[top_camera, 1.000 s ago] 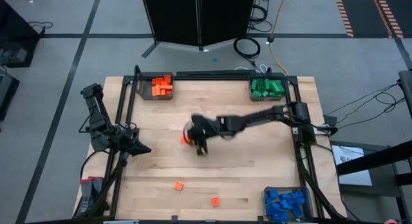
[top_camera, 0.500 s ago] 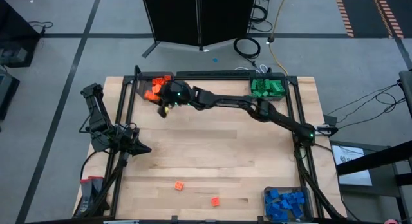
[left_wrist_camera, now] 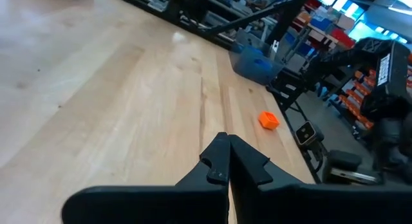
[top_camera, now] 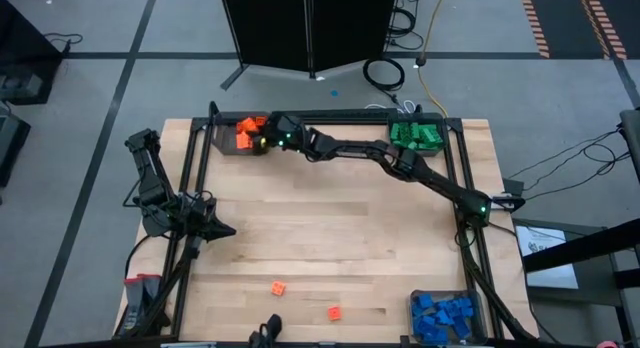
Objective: Sort blocks
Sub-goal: Put the orange game piece into the top left black bin
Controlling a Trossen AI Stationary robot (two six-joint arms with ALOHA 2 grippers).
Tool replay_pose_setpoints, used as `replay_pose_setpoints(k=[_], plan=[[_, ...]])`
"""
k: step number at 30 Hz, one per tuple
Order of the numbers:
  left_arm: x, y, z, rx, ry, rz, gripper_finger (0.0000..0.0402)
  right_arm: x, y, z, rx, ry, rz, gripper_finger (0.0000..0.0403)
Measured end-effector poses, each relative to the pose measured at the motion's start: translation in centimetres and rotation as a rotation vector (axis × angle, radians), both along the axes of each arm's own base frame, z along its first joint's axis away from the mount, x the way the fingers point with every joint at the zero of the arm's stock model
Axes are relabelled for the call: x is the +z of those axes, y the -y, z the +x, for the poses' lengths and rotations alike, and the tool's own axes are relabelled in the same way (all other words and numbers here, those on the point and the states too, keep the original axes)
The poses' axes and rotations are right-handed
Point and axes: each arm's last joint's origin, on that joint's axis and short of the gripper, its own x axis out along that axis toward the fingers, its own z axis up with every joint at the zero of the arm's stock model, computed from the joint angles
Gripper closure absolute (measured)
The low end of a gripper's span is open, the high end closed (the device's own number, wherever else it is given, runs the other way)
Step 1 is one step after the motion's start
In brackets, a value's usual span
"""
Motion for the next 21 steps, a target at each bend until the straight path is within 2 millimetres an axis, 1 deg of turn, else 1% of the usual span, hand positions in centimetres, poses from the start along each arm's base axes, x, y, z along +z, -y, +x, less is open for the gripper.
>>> replay_pose_setpoints(k=[4,9,10,14,15,18,21], plan=[[0.0,0.0,0.0,0.003,0.0,0.003,0.0401,-0.5,1.6,-0.6,-0.051,0.017,0.089,0.0284],[0.0,0.0,0.0,0.002,0.002,0.013,0.0401,-0.4,1.8,-0.6,-0.049,0.03,0.084,0.0282],[0.0,0.0,0.0,0.0,0.003,0.022,0.0401,-0.3,1.8,-0.6,-0.05,0.039,0.085,0.0271],[0.0,0.0,0.0,-0.001,0.005,0.03,0.0401,-0.3,1.9,-0.7,-0.079,0.047,0.093,0.0187],[0.0,0.0,0.0,-0.001,0.005,0.03,0.0401,-0.3,1.9,-0.7,-0.08,0.047,0.093,0.0171],[0.0,0.0,0.0,-0.001,0.005,0.03,0.0401,-0.3,1.9,-0.7,-0.079,0.047,0.093,0.0147],[0.0,0.0,0.0,-0.001,0.005,0.03,0.0401,-0.2,1.9,-0.7,-0.074,0.065,0.095,0.0145]])
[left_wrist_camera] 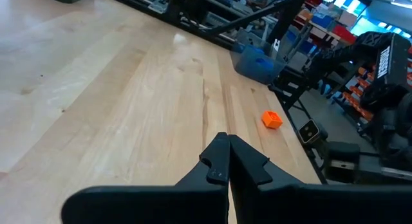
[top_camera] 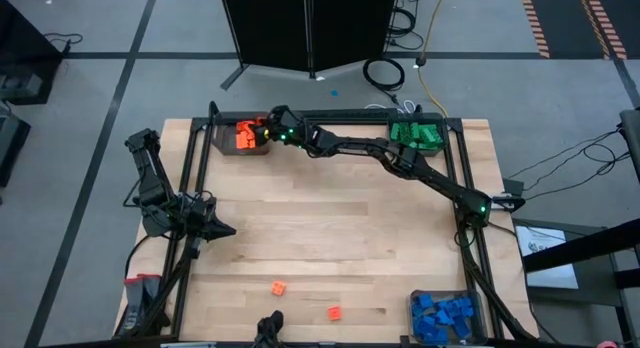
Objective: Sort blocks
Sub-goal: Put the orange game piece into the top left black bin
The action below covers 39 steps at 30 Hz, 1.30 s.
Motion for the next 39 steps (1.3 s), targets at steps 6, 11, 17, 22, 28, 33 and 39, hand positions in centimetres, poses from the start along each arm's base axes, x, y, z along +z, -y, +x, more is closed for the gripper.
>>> replay_pose_setpoints(k=[6,11,17,22,28,33,39], plan=[[0.0,0.0,0.0,0.001,-0.001,-0.002,0.0401,2.9,-0.4,0.5,0.206,0.065,-0.108,0.0166],[0.0,0.0,0.0,0.001,-0.001,0.0,0.0401,10.2,-2.0,-0.8,0.548,0.16,-0.183,0.0189],[-0.1,0.1,0.0,0.003,-0.009,0.006,0.0401,16.1,-8.2,-5.3,0.997,-0.214,-0.175,0.0211],[-0.1,0.1,0.1,0.001,-0.01,0.016,0.0401,16.6,-17.6,-9.5,1.196,-0.733,-0.38,0.0233],[-0.2,0.1,0.1,0.002,-0.013,0.021,0.0401,12.0,-26.1,-9.4,1.388,-0.925,-0.46,0.0265],[-0.3,0.2,0.1,0.004,-0.021,0.027,0.0401,8.8,-30.4,-8.8,1.496,-0.812,-0.552,0.0282],[-0.3,0.2,0.1,0.011,-0.02,0.029,0.0401,9.2,-31.2,-8.2,1.603,-0.622,-0.827,0.0293]])
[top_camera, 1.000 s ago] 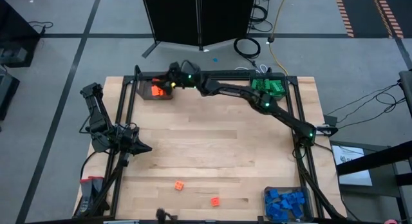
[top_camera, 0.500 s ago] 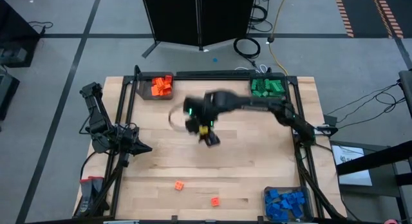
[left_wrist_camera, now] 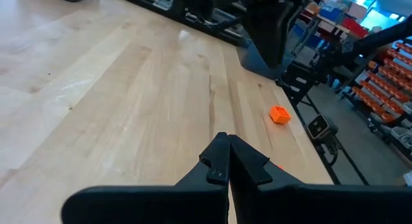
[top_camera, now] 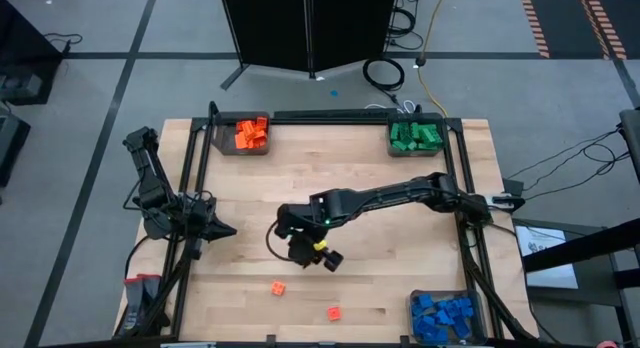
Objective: Sort blocks
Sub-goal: Put the orange game piece into the top left black bin
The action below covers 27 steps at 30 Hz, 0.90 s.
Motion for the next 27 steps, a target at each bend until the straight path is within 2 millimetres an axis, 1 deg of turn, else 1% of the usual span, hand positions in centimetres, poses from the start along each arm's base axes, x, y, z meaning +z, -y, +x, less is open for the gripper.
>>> replay_pose_setpoints(k=[2,4,5,7,8,10,11,13,14,16,17,23,25,27], plan=[[0.0,0.0,0.0,0.008,0.0,0.0,0.0401,-0.3,-0.1,0.8,0.045,0.1,-0.038,0.0292],[0.0,0.0,0.0,0.02,-0.002,-0.028,0.0401,-0.4,-0.1,1.7,0.038,0.205,-0.083,0.0288],[0.0,0.0,0.0,0.025,-0.006,-0.045,0.0401,-1.0,-0.2,2.3,0.042,0.237,-0.085,0.0285],[-0.1,0.0,0.0,0.032,-0.012,-0.071,0.0401,-1.2,-0.4,3.2,0.063,0.328,-0.065,0.0276],[-0.1,0.0,0.0,0.031,-0.016,-0.087,0.0402,-1.8,-0.5,3.7,0.085,0.357,-0.051,0.027],[-0.1,0.1,0.0,0.027,-0.022,-0.087,0.0401,-1.9,-0.9,4.3,0.13,0.432,-0.008,0.0259],[-0.1,0.1,0.0,0.021,-0.025,-0.088,0.0401,-2.5,-1.0,4.4,0.153,0.426,0.016,0.0253],[-0.2,0.2,0.1,0.019,-0.029,-0.083,0.0401,-2.9,-1.2,4.8,0.171,0.443,0.064,0.0238],[-0.2,0.2,0.1,0.015,-0.031,-0.083,0.0401,-3.6,-1.4,4.8,0.175,0.406,0.084,0.0231],[-0.2,0.2,0.1,0.016,-0.035,-0.076,0.0401,-4.4,-1.8,5.0,0.18,0.397,0.106,0.0215],[-0.2,0.2,0.1,0.012,-0.037,-0.077,0.0401,-4.9,-2.0,5.0,0.182,0.373,0.113,0.0207],[-0.3,0.3,0.1,0.015,-0.044,-0.061,0.0401,-7.4,-3.8,5.5,0.215,0.359,0.175,0.0152],[-0.4,0.3,0.2,0.018,-0.045,-0.059,0.0401,-8.1,-4.3,5.6,0.204,0.331,0.192,0.0136],[-0.4,0.3,0.2,0.019,-0.046,-0.057,0.0401,-8.4,-4.5,5.7,0.203,0.328,0.215,0.0123]])
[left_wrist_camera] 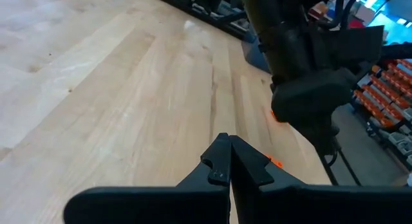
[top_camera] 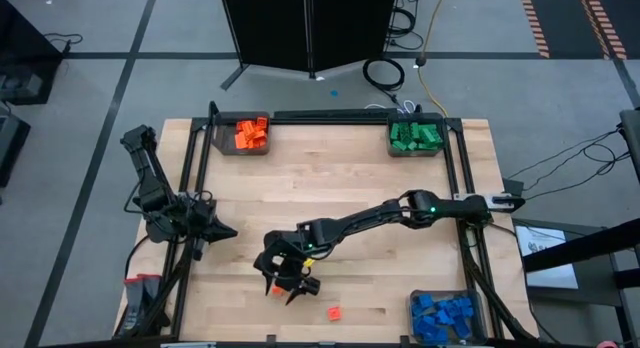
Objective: Sort blocks
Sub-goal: Put the orange game piece into the top left black bin
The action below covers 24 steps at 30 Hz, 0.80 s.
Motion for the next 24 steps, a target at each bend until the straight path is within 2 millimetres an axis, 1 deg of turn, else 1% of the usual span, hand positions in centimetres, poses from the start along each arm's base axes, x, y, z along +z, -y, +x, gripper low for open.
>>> replay_pose_setpoints(k=[5,8,11,14,19,20,24], plan=[[0.0,0.0,0.0,0.0,0.0,0.001,0.0401,-0.2,0.0,0.3,0.003,0.032,0.01,0.0107],[0.0,0.0,0.0,0.0,0.0,0.001,0.0401,-0.8,-0.1,0.7,-0.006,0.066,0.021,0.0106],[0.0,0.0,0.0,0.001,-0.002,0.004,0.0401,-1.9,0.2,1.2,-0.027,0.054,0.041,0.0106],[-0.1,0.1,0.0,-0.003,-0.006,0.007,0.0401,-2.9,0.5,1.3,-0.055,0.007,0.061,0.0105],[-0.1,0.1,0.0,-0.016,-0.015,0.012,0.0401,-3.8,1.2,1.6,-0.087,-0.037,0.083,0.0105],[-0.1,0.1,0.0,-0.017,-0.016,0.012,0.0401,-4.1,1.3,1.6,-0.098,-0.048,0.077,0.0105],[-0.2,0.2,0.0,-0.02,-0.019,0.015,0.0401,-5.5,1.9,1.8,-0.23,-0.072,-0.01,0.0105]])
